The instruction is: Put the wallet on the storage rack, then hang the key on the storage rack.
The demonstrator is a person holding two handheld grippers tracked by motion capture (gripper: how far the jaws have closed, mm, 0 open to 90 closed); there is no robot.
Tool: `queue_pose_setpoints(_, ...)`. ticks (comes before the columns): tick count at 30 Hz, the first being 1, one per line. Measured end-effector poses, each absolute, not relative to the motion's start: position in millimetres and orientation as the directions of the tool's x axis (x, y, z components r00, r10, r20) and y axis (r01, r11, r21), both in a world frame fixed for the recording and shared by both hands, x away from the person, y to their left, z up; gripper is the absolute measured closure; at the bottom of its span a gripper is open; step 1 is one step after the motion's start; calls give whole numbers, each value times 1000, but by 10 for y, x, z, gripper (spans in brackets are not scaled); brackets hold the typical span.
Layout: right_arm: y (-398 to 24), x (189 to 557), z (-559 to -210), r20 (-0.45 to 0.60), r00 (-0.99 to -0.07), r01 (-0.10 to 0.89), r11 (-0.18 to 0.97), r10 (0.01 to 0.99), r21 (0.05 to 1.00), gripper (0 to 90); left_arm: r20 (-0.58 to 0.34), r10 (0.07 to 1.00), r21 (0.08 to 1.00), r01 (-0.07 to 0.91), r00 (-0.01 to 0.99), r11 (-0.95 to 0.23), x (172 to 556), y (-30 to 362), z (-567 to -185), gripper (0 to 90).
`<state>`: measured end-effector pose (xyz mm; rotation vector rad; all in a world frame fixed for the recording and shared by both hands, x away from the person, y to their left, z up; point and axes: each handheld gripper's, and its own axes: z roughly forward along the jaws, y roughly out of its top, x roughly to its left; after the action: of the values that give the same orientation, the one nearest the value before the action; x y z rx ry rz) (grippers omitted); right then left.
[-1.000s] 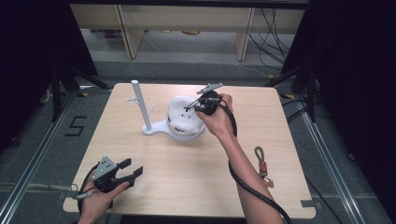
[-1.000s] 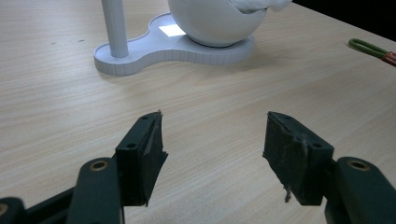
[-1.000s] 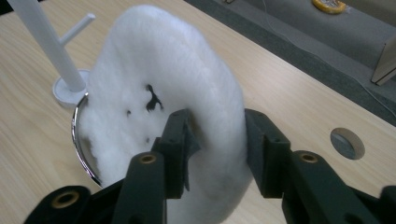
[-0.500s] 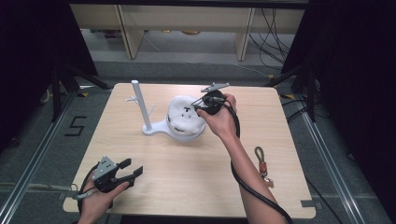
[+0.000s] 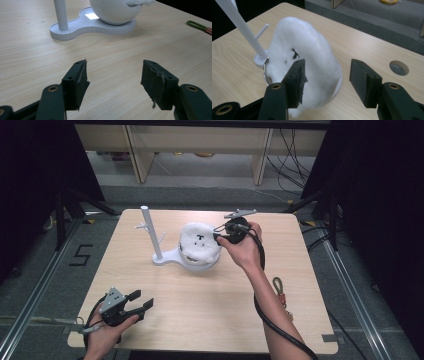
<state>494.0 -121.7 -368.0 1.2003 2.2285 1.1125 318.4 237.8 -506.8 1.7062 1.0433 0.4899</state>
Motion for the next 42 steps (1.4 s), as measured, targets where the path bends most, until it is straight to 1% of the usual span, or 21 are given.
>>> queue_pose_setpoints(10,-1584,4755,-3731,115,-525,599,270,843,754,446,-154,831,905,415,534,-99,3181,2353,-5069,369)
queue_pose_setpoints(11,-1638,4750,-3745,102,-540,584,284,835,761,445,-152,831,904,416,535,-103,3183,2351,-5067,369)
queue_pose_setpoints(12,-1663,4708,-3749,115,-517,607,269,848,748,443,-152,831,904,415,535,-102,3187,2348,-5067,369)
queue_pose_setpoints(13,-1717,4693,-3762,107,-520,610,281,847,741,441,-153,831,904,416,535,-100,3190,2343,-5066,369)
queue_pose_setpoints(14,-1751,4662,-3777,122,-507,623,265,853,736,438,-157,826,908,408,541,-96,3201,2338,-5072,369)
queue_pose_setpoints(18,-1930,4560,-3861,126,-471,658,252,873,710,436,-151,828,905,413,541,-104,3205,2329,-5071,369)
queue_pose_setpoints(20,-2041,4524,-3913,117,-469,659,258,875,707,438,-149,828,905,412,541,-106,3207,2325,-5071,370)
queue_pose_setpoints(23,-2176,4453,-3981,116,-454,677,257,883,689,460,-157,826,908,407,542,-95,3217,2316,-5077,370)
queue_pose_setpoints(24,-2213,4419,-4022,135,-429,688,226,893,689,476,-154,827,908,408,541,-98,3220,2318,-5078,371)
queue_pose_setpoints(25,-2266,4415,-4032,124,-434,694,243,892,678,491,-149,832,905,413,535,-103,3218,2316,-5073,371)
queue_pose_setpoints(27,-2373,4380,-4086,124,-419,709,238,900,664,528,-149,831,905,413,536,-104,3225,2305,-5078,372)
queue_pose_setpoints(28,-2390,4345,-4097,144,-375,741,202,916,641,542,-144,829,906,409,540,-110,3225,2299,-5077,372)
queue_pose_setpoints(29,-2456,4348,-4128,125,-397,727,229,909,647,554,-146,826,908,406,545,-107,3224,2290,-5079,372)
queue_pose_setpoints(30,-2496,4333,-4153,132,-398,735,229,908,638,569,-140,828,905,410,542,-115,3216,2287,-5070,371)
queue_pose_setpoints(33,-2566,4278,-4196,130,-362,770,217,923,600,609,-139,825,906,406,548,-118,3215,2281,-5069,372)
queue_pose_setpoints(34,-2598,4264,-4227,107,-356,775,229,928,590,611,-139,823,906,405,550,-118,3211,2280,-5066,372)
queue_pose_setpoints(35,-2621,4246,-4245,116,-339,801,222,934,555,612,-140,825,906,407,547,-116,3207,2281,-5062,372)
queue_pose_setpoints(37,-2673,4229,-4291,127,-342,816,227,931,532,613,-142,827,905,409,544,-113,3208,2287,-5060,372)
queue_pose_setpoints(38,-2698,4215,-4303,176,-331,844,207,927,494,613,-143,828,905,409,543,-112,3209,2288,-5060,371)
queue_pose_setpoints(40,-2724,4202,-4327,125,-308,856,217,943,469,609,-138,830,906,408,540,-115,3212,2290,-5057,372)
queue_pose_setpoints(42,-2764,4205,-4354,119,-287,879,211,951,428,601,-140,831,905,410,539,-114,3216,2285,-5055,371)
